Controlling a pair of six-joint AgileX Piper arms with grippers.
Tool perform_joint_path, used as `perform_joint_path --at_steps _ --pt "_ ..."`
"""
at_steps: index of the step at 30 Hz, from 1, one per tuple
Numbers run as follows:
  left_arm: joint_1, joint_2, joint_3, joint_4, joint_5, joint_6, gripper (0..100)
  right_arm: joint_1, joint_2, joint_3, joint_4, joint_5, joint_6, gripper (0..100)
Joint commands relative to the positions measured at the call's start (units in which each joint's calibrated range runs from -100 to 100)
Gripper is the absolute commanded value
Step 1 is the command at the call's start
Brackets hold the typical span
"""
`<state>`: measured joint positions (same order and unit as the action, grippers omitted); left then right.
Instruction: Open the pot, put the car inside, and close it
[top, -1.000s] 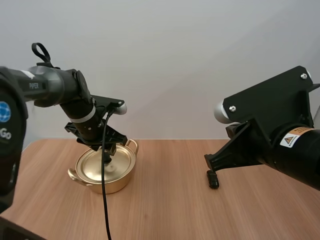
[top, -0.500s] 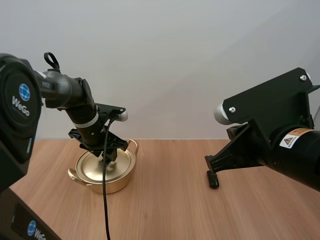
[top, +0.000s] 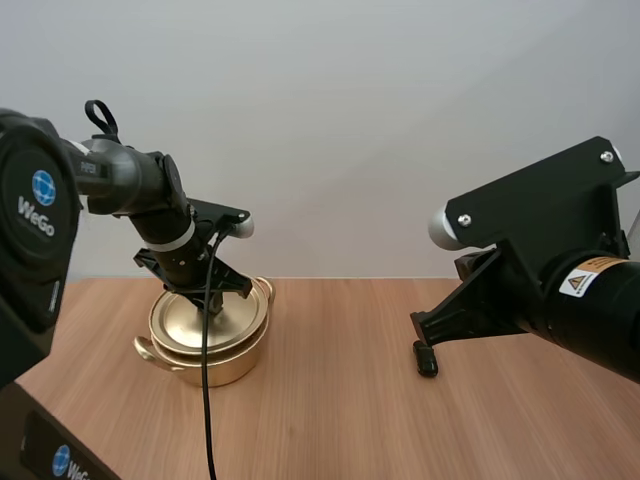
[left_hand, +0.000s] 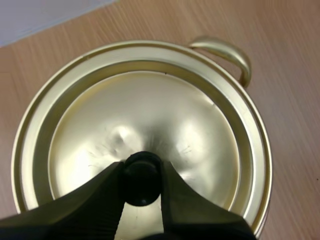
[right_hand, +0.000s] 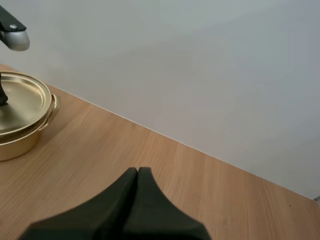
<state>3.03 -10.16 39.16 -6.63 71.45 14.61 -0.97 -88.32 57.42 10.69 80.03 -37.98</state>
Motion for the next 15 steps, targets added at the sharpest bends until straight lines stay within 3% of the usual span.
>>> perform_joint_path --at_steps 1,5,8,11,15 --pt "0.02 -1.4 -1.4 0.0 2.1 0.0 0 0.0 0.0 -0.1 -0.1 -0.1 0.0 0" --pt "0.02 -8.2 -4.1 -3.2 2.7 0.5 0 0.0 0.1 1.5 0.0 -3.1 0.0 0" --pt "0.02 -15.4 -7.2 -10.1 1.5 2.3 0 -0.1 0.8 5.7 0.0 -8.8 0.0 0" --pt "0.02 -21.8 -13.7 -15.8 1.6 2.7 0 -0.6 3.1 8.7 0.2 -12.7 0.0 0" --pt "0.02 -28.2 -25.9 -18.9 4.7 2.9 0 -1.1 8.2 9.1 0.9 -13.5 0.0 0"
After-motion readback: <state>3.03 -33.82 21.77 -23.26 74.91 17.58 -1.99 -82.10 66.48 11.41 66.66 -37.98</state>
